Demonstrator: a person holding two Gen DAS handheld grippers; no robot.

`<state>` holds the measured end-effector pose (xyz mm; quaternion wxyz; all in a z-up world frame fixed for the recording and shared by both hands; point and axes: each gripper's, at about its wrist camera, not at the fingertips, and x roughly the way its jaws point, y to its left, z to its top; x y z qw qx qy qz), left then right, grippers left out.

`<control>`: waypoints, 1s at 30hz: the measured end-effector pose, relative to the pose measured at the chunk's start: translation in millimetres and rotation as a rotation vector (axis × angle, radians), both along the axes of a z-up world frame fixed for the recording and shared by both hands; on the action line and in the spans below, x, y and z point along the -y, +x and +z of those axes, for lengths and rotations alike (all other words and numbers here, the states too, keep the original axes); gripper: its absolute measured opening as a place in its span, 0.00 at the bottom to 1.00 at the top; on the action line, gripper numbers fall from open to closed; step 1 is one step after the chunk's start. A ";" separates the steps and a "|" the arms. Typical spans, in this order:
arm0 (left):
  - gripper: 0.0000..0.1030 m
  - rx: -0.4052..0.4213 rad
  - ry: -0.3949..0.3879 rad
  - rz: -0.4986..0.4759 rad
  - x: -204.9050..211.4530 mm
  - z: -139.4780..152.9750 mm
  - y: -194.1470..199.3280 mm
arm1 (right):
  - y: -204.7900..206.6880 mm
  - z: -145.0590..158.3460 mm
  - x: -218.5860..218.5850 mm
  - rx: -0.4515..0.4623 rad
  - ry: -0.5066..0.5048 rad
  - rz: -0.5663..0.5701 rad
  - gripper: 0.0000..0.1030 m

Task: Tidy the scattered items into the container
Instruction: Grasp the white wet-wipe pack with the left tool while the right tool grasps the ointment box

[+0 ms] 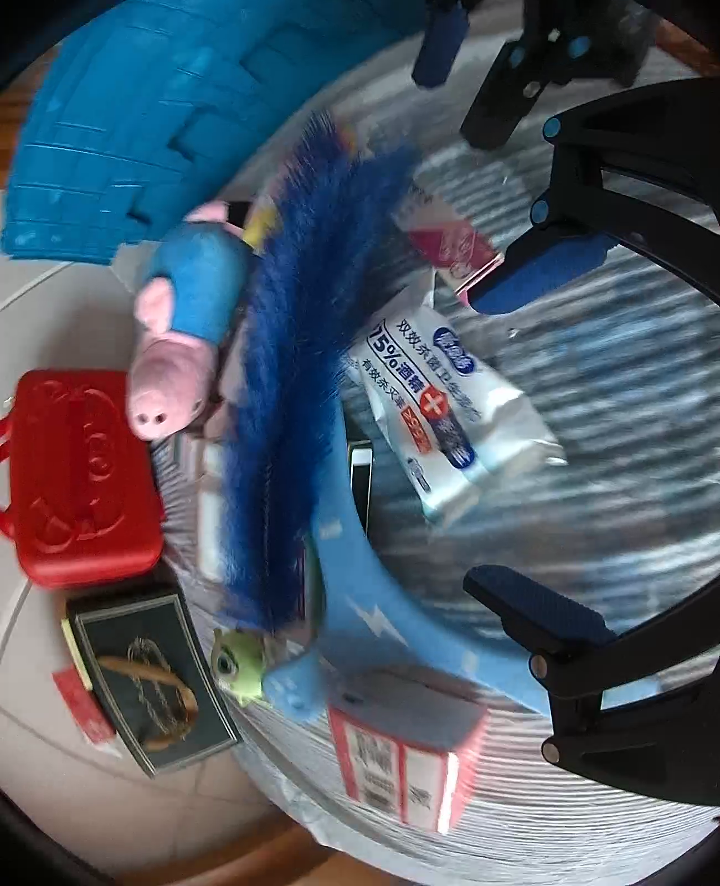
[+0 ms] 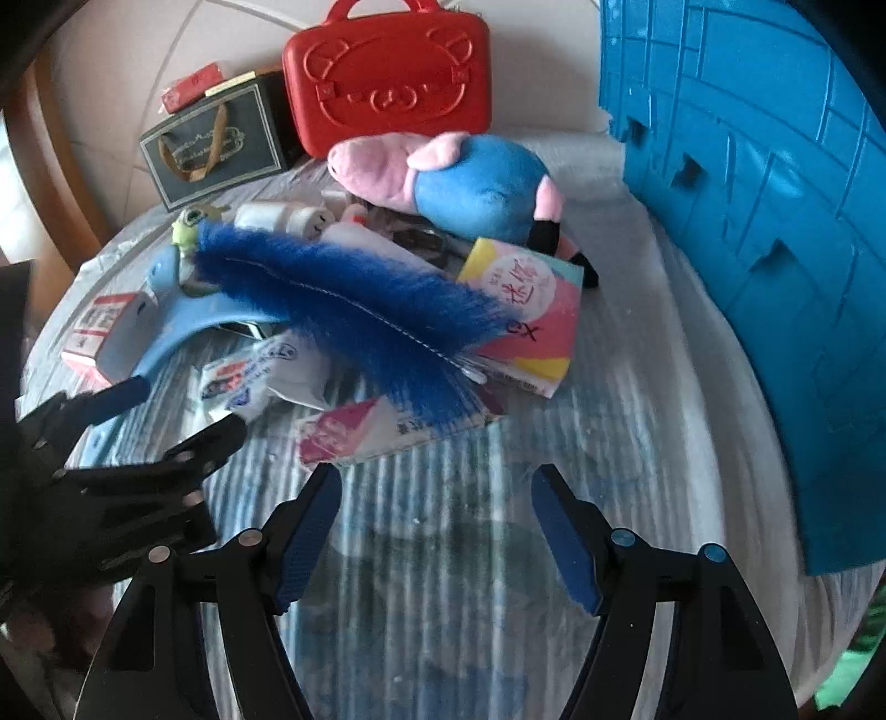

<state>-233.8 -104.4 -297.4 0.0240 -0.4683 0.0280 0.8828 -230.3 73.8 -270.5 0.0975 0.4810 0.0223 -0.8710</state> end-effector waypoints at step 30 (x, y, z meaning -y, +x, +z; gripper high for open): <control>0.33 -0.069 0.077 0.157 -3.8 -4.5 15.4 | -20.2 -40.4 -32.6 0.047 0.025 -0.059 0.54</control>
